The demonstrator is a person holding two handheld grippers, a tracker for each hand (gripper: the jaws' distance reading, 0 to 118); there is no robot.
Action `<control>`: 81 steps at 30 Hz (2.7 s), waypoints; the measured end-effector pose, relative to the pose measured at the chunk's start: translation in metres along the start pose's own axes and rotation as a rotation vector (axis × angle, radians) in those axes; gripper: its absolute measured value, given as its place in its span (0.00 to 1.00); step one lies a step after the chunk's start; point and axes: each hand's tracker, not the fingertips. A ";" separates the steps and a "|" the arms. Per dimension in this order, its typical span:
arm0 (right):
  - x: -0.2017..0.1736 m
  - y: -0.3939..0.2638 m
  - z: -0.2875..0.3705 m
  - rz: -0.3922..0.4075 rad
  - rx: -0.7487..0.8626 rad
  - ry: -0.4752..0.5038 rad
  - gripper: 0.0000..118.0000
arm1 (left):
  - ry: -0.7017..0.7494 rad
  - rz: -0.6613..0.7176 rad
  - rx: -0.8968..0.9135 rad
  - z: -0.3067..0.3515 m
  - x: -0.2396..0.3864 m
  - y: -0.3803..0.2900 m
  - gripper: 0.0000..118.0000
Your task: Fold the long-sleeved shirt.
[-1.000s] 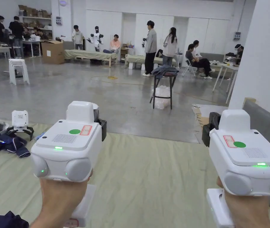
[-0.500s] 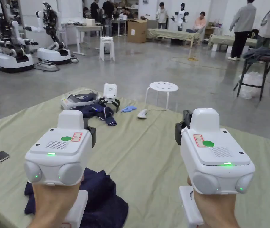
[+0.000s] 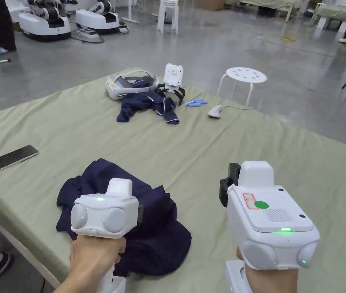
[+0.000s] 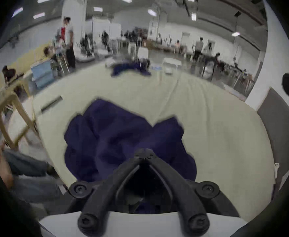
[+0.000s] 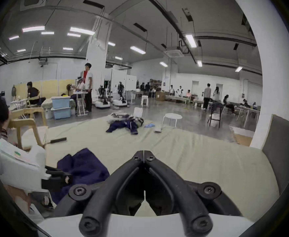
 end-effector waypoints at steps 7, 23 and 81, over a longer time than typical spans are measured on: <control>0.013 -0.027 -0.010 0.032 -0.073 0.028 0.00 | 0.052 0.030 0.050 -0.027 -0.004 -0.015 0.94; 0.059 -0.052 0.011 -0.025 -0.114 -0.034 0.00 | 0.002 0.018 0.037 -0.027 -0.001 -0.021 0.18; 0.319 -0.214 0.260 -0.529 -0.363 -0.502 0.99 | -0.308 -0.303 0.203 0.053 0.262 -0.042 0.03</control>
